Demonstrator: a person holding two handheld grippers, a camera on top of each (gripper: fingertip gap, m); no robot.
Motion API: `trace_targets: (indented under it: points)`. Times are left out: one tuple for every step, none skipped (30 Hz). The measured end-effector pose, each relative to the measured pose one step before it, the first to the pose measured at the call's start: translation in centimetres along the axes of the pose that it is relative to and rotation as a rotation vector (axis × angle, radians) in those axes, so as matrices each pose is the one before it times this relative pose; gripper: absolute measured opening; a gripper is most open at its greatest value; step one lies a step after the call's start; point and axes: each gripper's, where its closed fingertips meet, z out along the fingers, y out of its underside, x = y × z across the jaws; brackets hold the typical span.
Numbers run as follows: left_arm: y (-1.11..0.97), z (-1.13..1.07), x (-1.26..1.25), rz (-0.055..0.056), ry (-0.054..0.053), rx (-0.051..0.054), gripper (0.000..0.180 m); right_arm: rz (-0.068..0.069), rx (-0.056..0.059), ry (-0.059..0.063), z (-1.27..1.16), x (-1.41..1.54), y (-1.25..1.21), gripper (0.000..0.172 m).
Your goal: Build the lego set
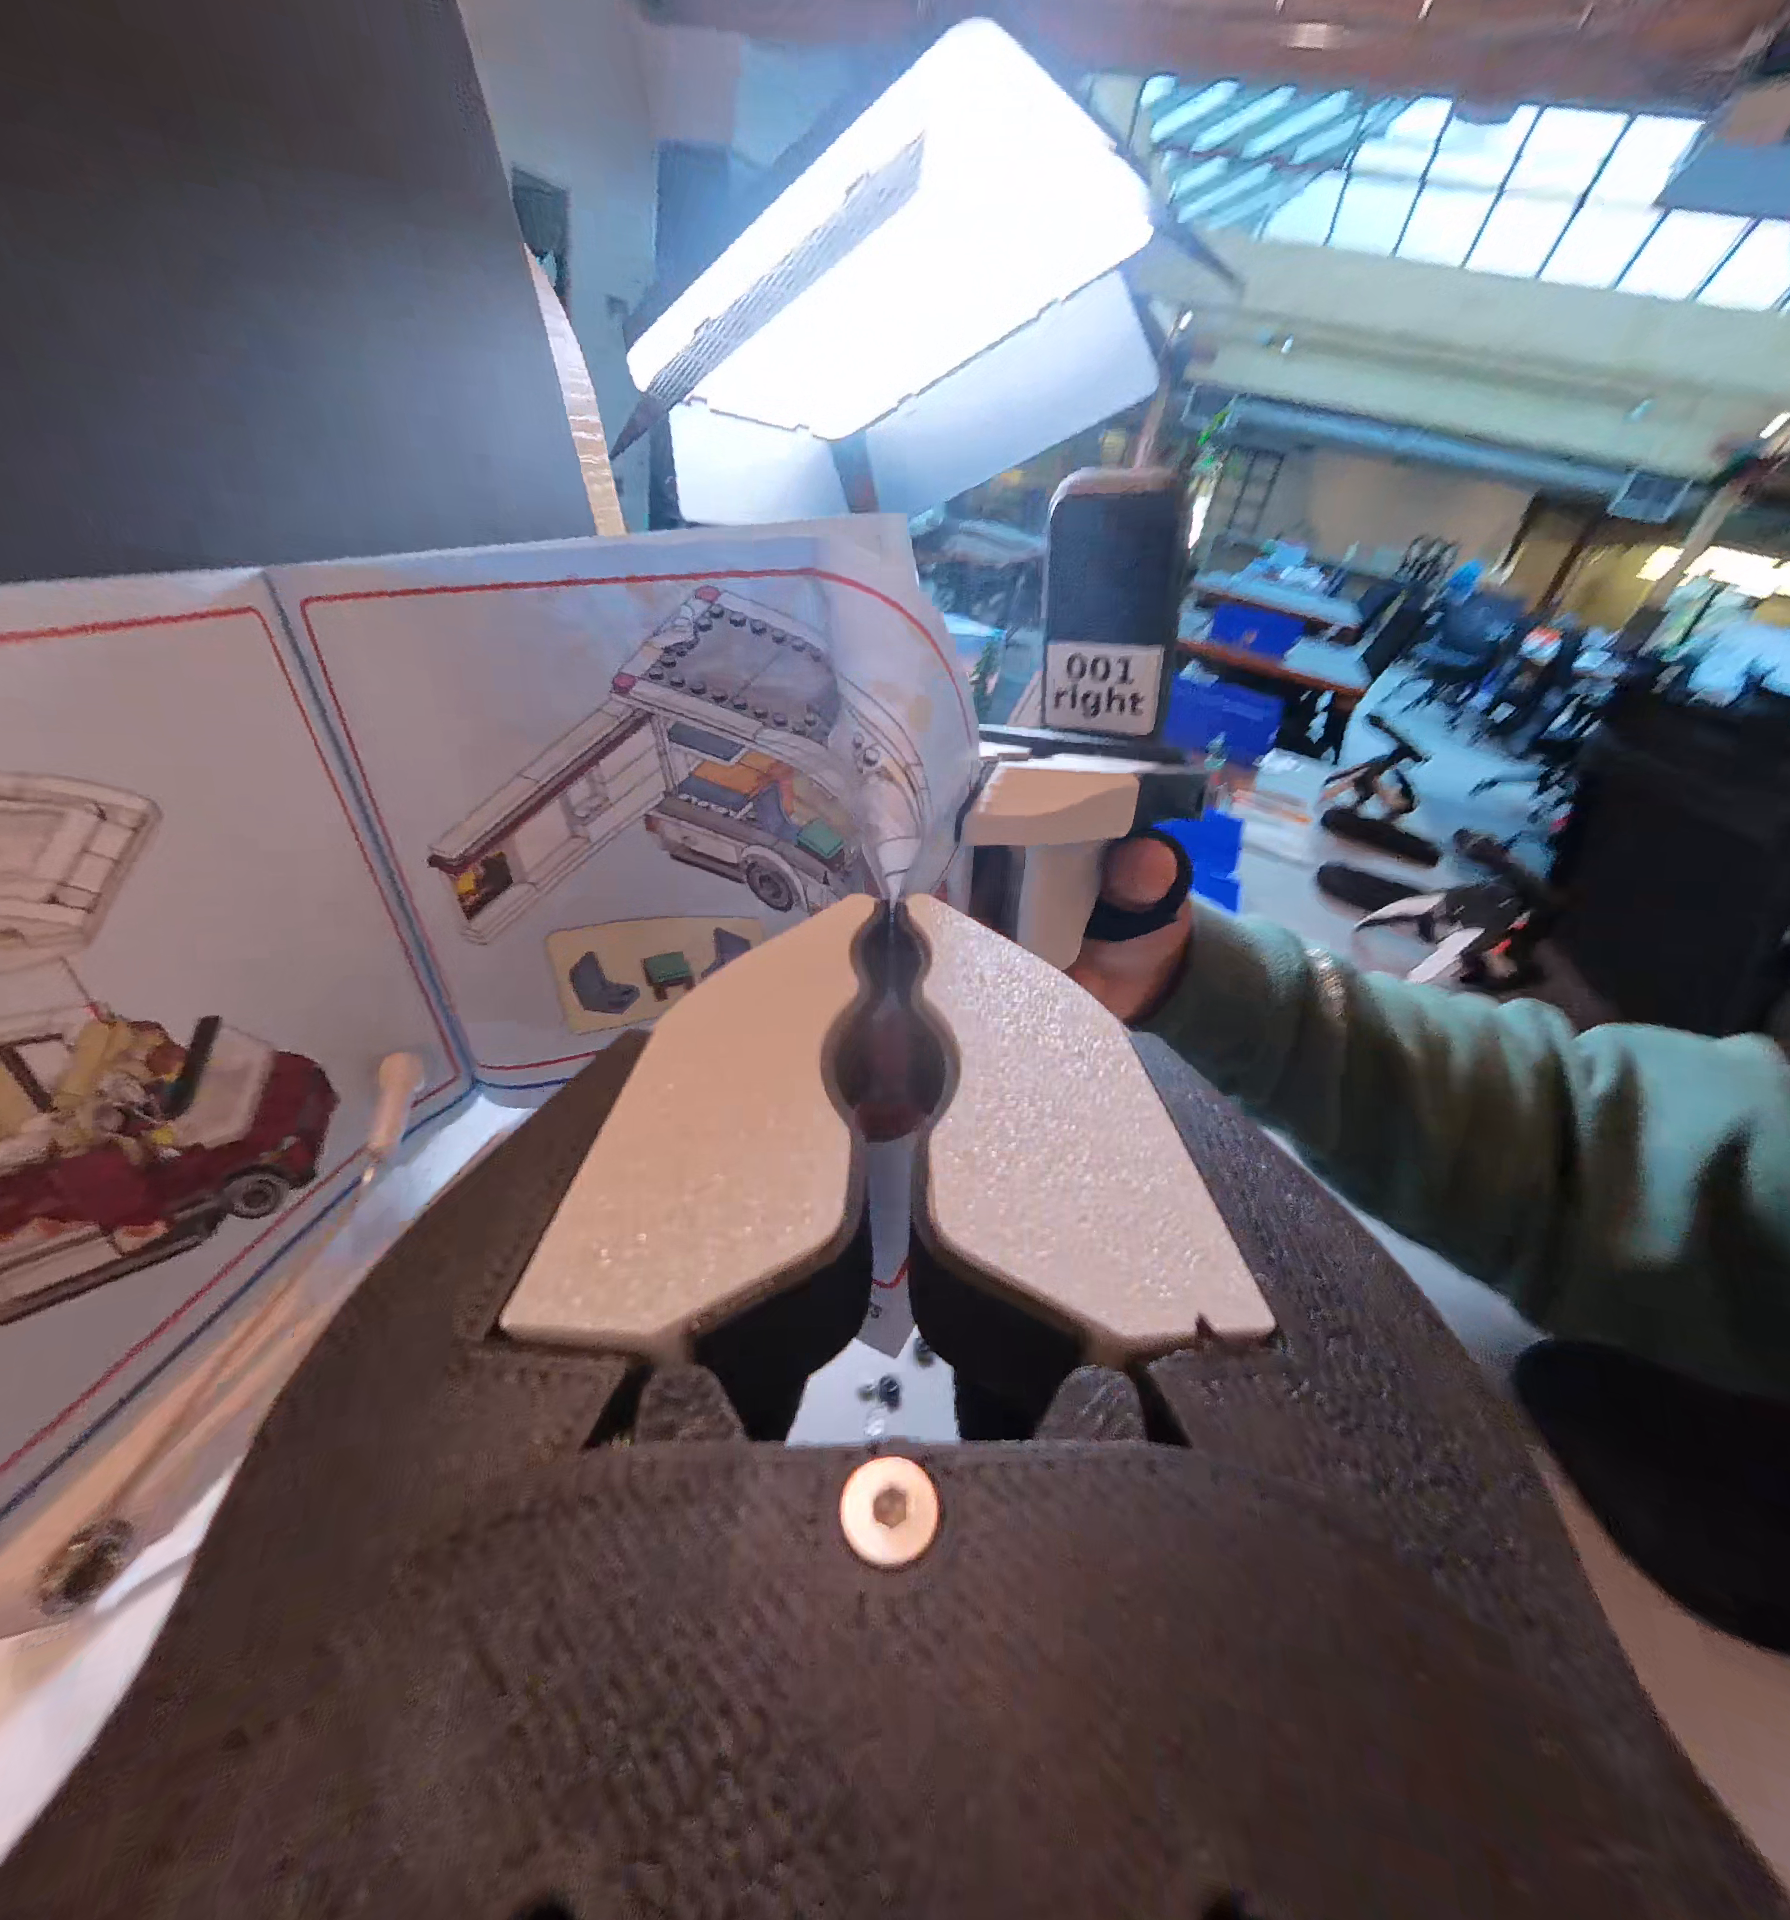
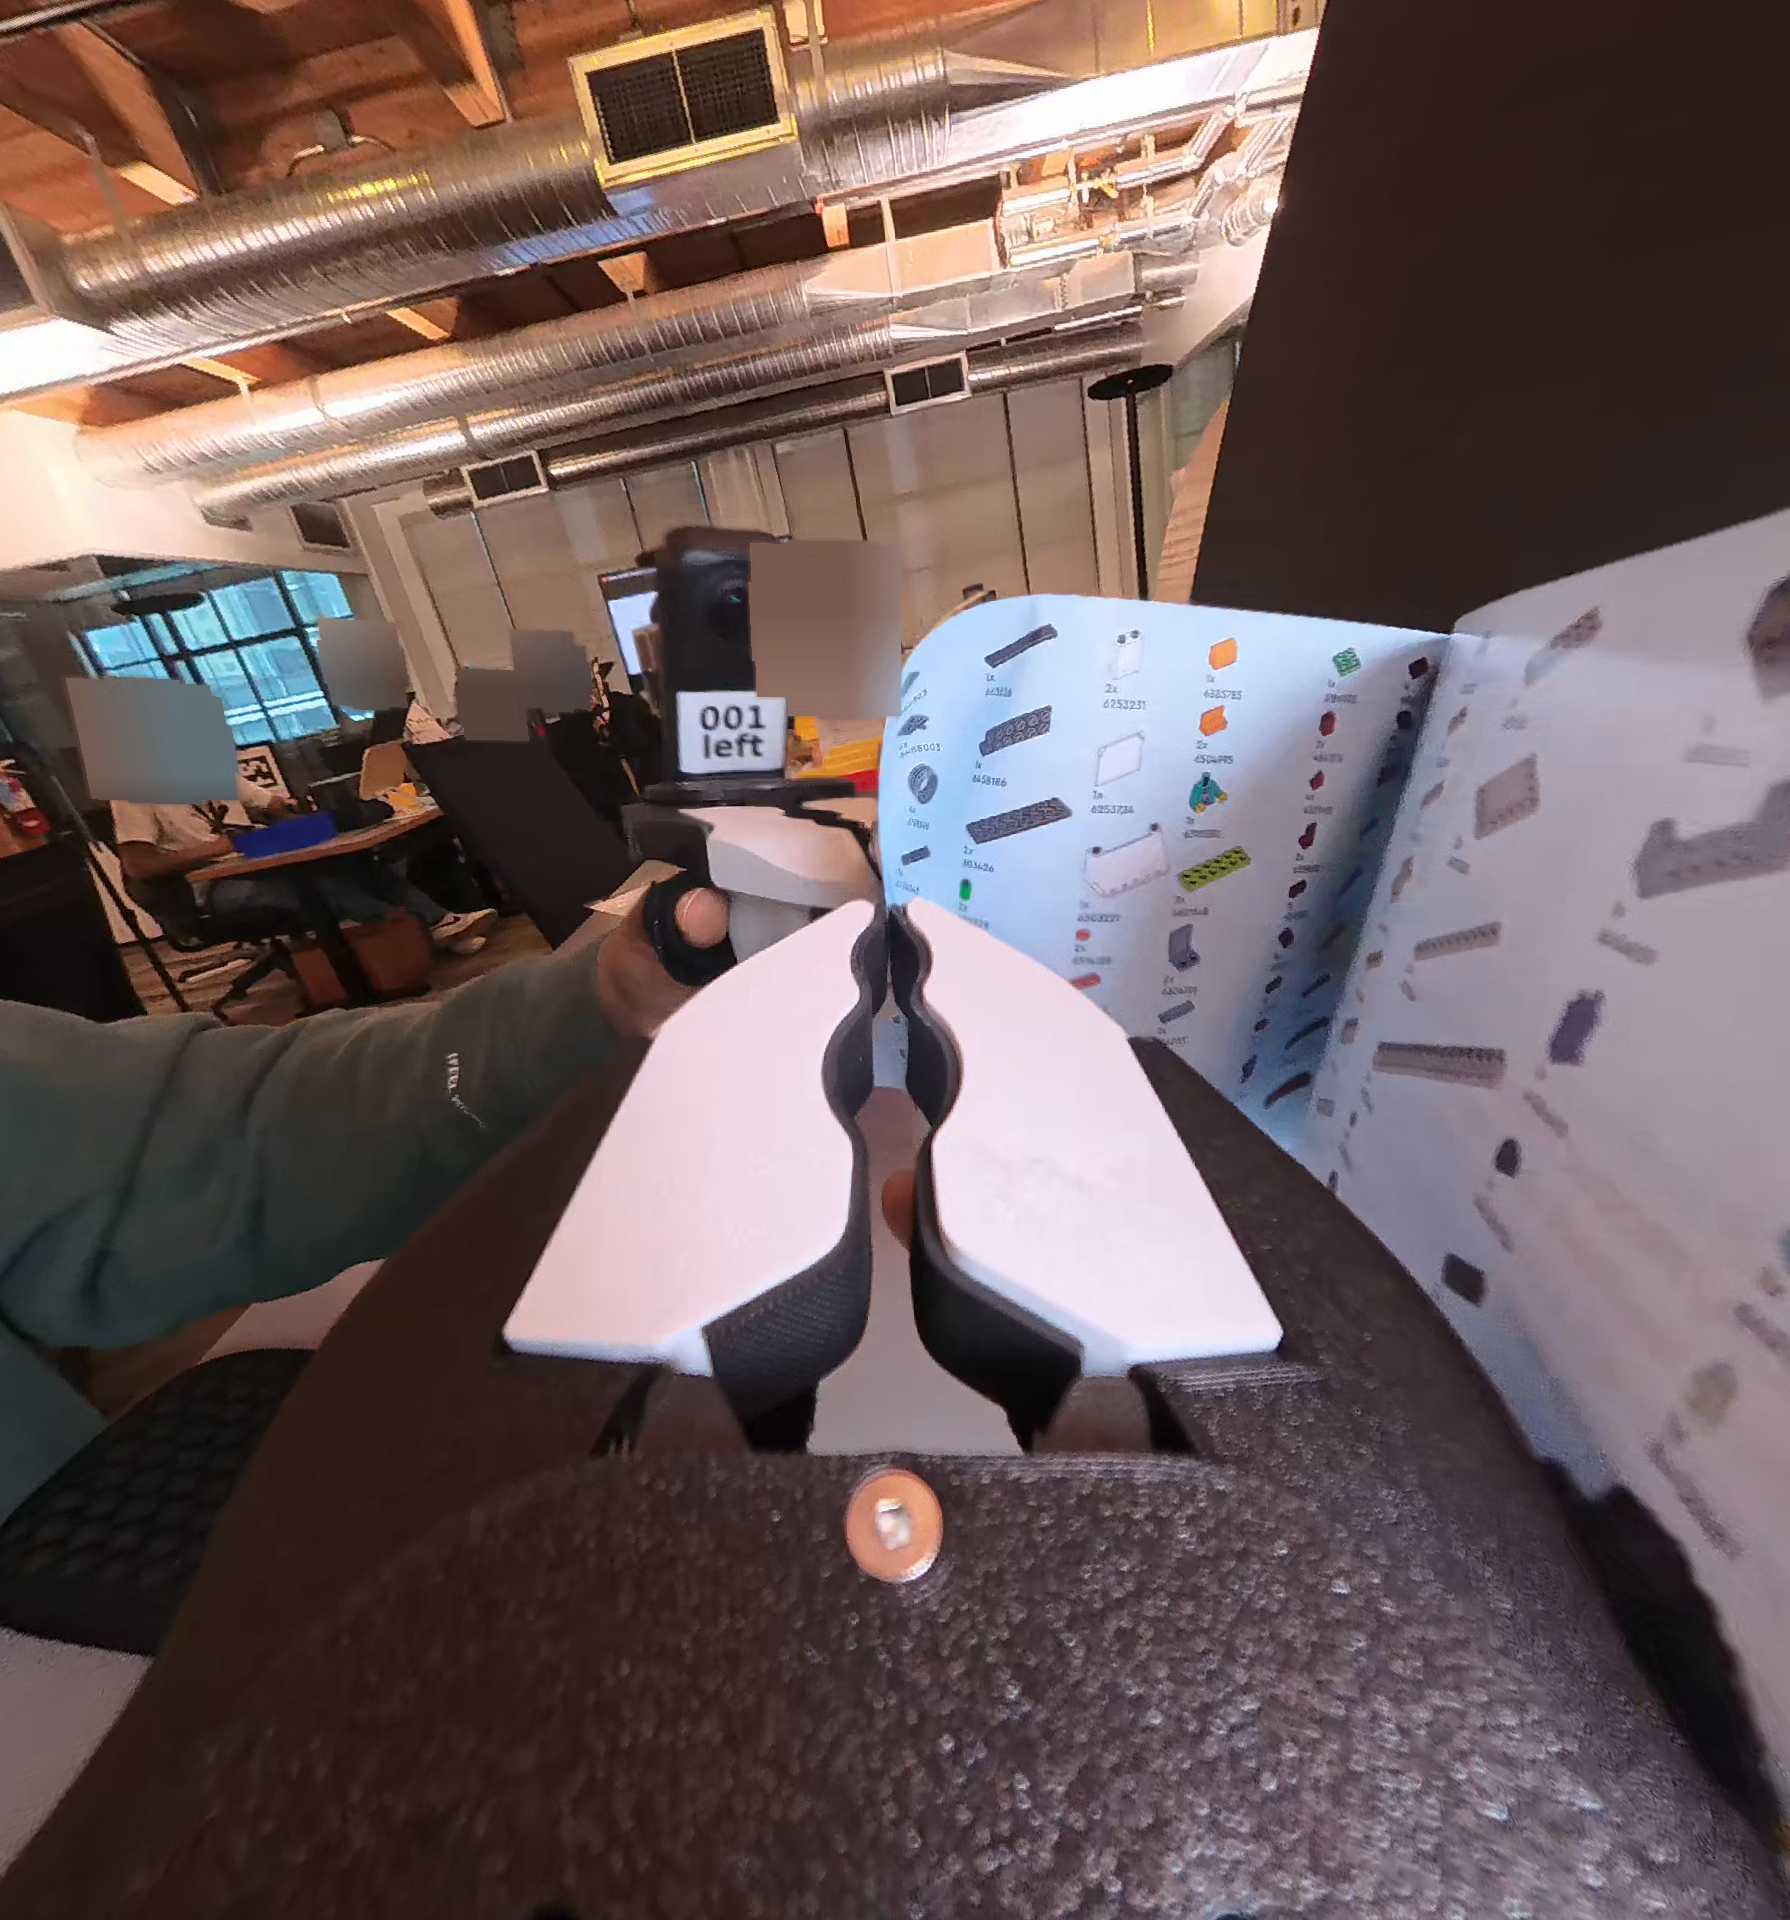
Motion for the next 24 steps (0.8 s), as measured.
trace_targets:
  points:
    - [-0.205, -0.157, 0.049, -0.0439, 0.0242, 0.0314, 0.0, 0.0002, 0.0128, -0.0098, -0.163, -0.098, -0.15, 0.0]
    - [-0.301, -0.195, 0.046, -0.0478, 0.0276, 0.0356, 0.0, 0.0024, 0.0157, -0.0143, -0.199, -0.121, -0.201, 0.0]
    - [-0.231, -0.178, 0.024, -0.0461, 0.0261, 0.0277, 0.0, 0.0061, 0.0091, -0.0102, -0.193, -0.035, -0.131, 0.0]
    - [-0.039, -0.094, 0.045, -0.0386, 0.0247, 0.0133, 0.0, 0.0037, -0.0026, 0.0037, -0.126, 0.135, 0.038, 0.0]
    - [-0.053, -0.061, 0.064, -0.0256, 0.0194, 0.0131, 0.0, -0.0063, -0.0095, 0.007, -0.069, 0.123, 0.157, 0.0]
    - [-0.082, -0.036, 0.072, -0.0148, 0.0141, 0.0133, 0.0, -0.0071, -0.0063, 0.0002, -0.022, -0.019, 0.143, 0.0]
    - [-0.035, 0.002, 0.001, -0.0121, 0.0074, 0.0062, 0.0, -0.0003, 0.0029, -0.0018, -0.001, -0.062, 0.006, 0.0]
    - [0.04, 0.051, -0.027, -0.0071, 0.0047, 0.0, 0.0, 0.0008, 0.0118, -0.006, -0.002, -0.128, -0.112, 0.004]
    - [0.103, 0.099, 0.039, 0.0007, 0.0057, -0.0033, 0.0, 0.0044, 0.0112, -0.0024, 0.037, -0.067, -0.144, 0.012]
    - [0.048, 0.116, 0.111, -0.001, 0.0089, 0.0005, 0.0, 0.0055, 0.0084, 0.005, 0.055, 0.095, -0.135, 0.016]
    - [0.008, 0.126, 0.107, -0.0063, 0.0091, 0.0028, 0.0, 0.002, 0.0107, 0.0019, 0.058, 0.056, -0.153, 0.016]
    - [0.023, 0.132, 0.102, -0.0083, 0.0094, 0.0027, 0.001, 0.0014, 0.0153, 0.0011, 0.069, 0.051, -0.219, 0.014]
    - [0.05, 0.139, 0.114, -0.0094, 0.011, 0.0013, 0.002, -0.0001, 0.011, 0.0001, 0.103, 0.029, -0.162, 0.012]
    - [0.136, 0.144, 0.014, -0.006, 0.0038, -0.003, 0.002, -0.0022, 0.0043, -0.0096, 0.126, -0.138, -0.085, 0.011]
    - [0.167, 0.135, -0.009, 0.0002, 0.0001, -0.0053, 0.003, -0.0012, 0.0019, -0.0076, 0.134, -0.138, -0.074, 0.008]
    - [0.205, 0.127, 0.009, 0.0038, -0.0013, -0.0084, 0.004, -0.0045, -0.0001, -0.0038, 0.124, -0.118, -0.048, 0.001]
    - [0.16, 0.091, 0.014, 0.0064, -0.0053, -0.0084, 0.005, -0.0089, 0.0001, -0.0073, 0.054, -0.211, -0.068, 0.0]
    - [0.023, -0.014, -0.055, 0.0118, -0.0133, -0.004, 0.007, -0.0057, -0.0015, -0.0003, -0.04, -0.071, -0.076, 0.0]
    - [-0.043, -0.125, -0.239, 0.0207, -0.0318, -0.0069, 0.009, -0.0034, -0.005, 0.0086, -0.142, 0.097, -0.035, 0.0]
    - [-0.058, -0.208, -0.521, 0.0367, -0.0554, -0.0114, 0.006, 0.0019, 0.0043, 0.0099, -0.265, 0.18, -0.123, 0.0]
    - [-0.037, -0.246, -0.692, 0.0511, -0.0694, -0.0151, 0.0, 0.0137, 0.0112, 0.0051, -0.334, 0.201, -0.215, 0.0]
    - [0.013, -0.171, -0.612, 0.0522, -0.0629, -0.0191, 0.0, 0.0214, 0.0084, 0.0048, -0.374, 0.252, -0.205, 0.0]
    - [0.156, -0.065, -0.336, 0.0446, -0.0407, -0.0276, 0.0, 0.0158, -0.0014, 0.0151, -0.341, 0.403, -0.094, 0.0]
    - [0.127, 0.011, -0.246, 0.0408, -0.0383, -0.0239, 0.0, 0.0008, -0.0066, 0.027, -0.31, 0.528, -0.018, 0.0]
